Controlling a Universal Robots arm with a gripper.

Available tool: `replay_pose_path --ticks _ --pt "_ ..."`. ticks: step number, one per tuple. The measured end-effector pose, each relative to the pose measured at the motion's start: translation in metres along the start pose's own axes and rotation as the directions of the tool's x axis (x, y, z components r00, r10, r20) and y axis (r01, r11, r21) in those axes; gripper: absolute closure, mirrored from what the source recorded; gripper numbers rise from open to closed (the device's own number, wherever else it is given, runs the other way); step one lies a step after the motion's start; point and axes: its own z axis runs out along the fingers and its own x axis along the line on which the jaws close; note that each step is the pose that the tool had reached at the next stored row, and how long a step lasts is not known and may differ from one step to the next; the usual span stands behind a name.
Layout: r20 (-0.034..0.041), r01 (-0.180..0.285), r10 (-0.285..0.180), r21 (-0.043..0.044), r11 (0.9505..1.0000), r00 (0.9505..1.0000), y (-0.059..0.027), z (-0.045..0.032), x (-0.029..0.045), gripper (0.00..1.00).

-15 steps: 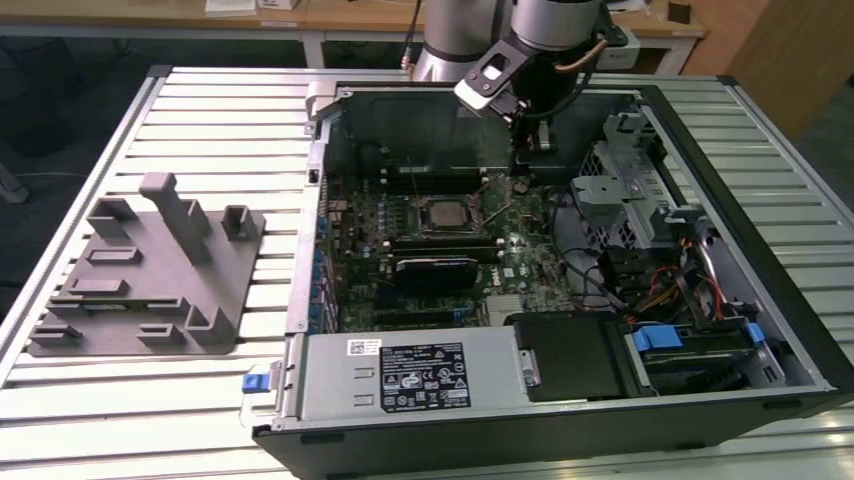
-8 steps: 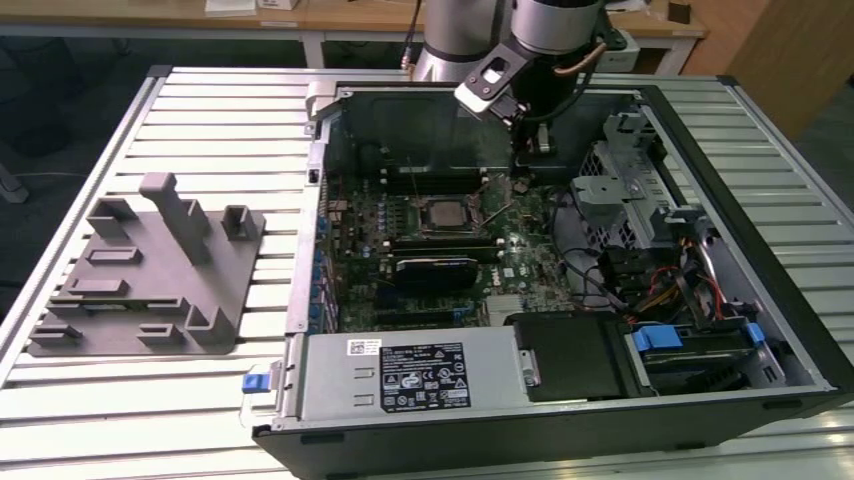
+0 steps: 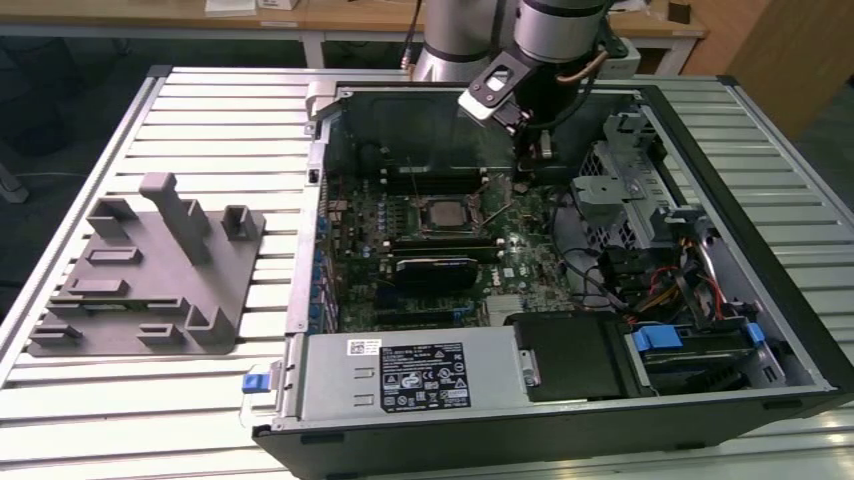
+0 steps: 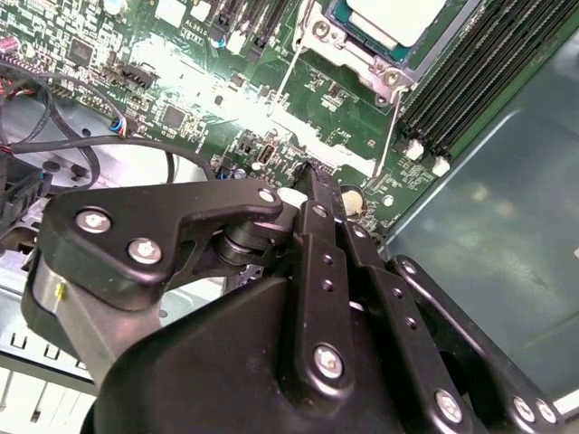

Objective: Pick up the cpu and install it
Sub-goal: 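Close the cpu cover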

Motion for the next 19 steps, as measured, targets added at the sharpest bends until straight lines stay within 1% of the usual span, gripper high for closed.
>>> replay_pose_path --ticks 4,11,19 --pt "0.0000 0.000 0.000 0.0000 1.0000 1.0000 0.0028 0.0035 0.0000 0.89" --pt "0.0000 0.000 0.000 0.0000 1.0000 1.0000 0.0041 0.0128 -0.0001 0.89" --pt "0.0001 0.000 0.000 0.0000 1.0000 1.0000 0.0040 0.0187 -0.0001 0.89"
